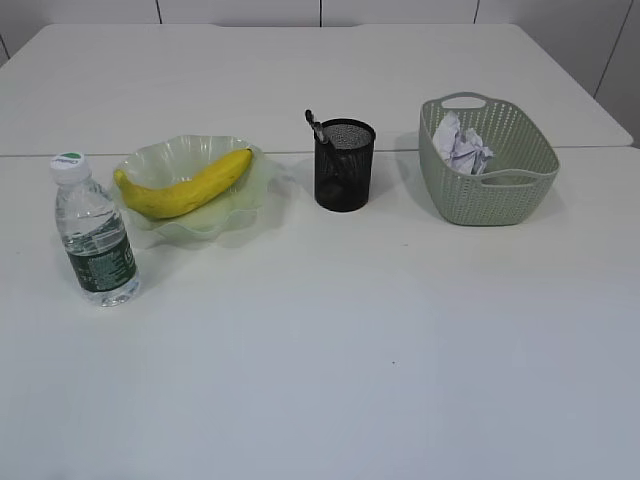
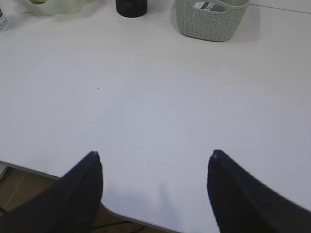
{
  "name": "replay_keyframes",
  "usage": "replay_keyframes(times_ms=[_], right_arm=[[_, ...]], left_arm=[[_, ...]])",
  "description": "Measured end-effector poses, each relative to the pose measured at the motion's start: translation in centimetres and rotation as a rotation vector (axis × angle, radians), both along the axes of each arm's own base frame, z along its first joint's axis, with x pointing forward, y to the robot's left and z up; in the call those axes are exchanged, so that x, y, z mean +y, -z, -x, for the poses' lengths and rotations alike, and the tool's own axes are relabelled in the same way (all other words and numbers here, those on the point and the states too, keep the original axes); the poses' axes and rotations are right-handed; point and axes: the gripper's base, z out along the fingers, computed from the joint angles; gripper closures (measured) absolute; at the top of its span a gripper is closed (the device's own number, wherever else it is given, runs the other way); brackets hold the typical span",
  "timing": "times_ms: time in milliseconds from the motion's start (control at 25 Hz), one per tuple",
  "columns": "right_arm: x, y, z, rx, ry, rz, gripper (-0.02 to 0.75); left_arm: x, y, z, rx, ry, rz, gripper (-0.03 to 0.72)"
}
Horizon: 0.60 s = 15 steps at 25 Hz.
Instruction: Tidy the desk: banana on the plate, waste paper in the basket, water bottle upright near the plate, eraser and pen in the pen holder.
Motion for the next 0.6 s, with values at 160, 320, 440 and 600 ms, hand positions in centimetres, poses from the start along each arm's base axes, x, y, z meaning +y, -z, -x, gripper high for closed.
replay_keyframes(times_ms=[160,320,440,600], right_arm=[[0.02,0.0,0.0,0.0,-0.001,-0.002,0.234],[0.02,0.0,0.0,0.0,-0.001,-0.002,0.234],[0.02,0.0,0.0,0.0,-0.001,-0.002,0.234],[-0.13,0.02,-0.02,0.005,0.024,-0.011,0.234]], left_arm=[[-0.03,0.0,0.0,-0.001,0.006,-0.004,0.17],[-0.05,-0.01,0.01,-0.001,0.009,-0.004,0.171],[-0.05,-0.01,0.01,-0.001,0.009,-0.004,0.171],[-0.05,-0.01,0.01,-0.001,0.009,-0.004,0.171]])
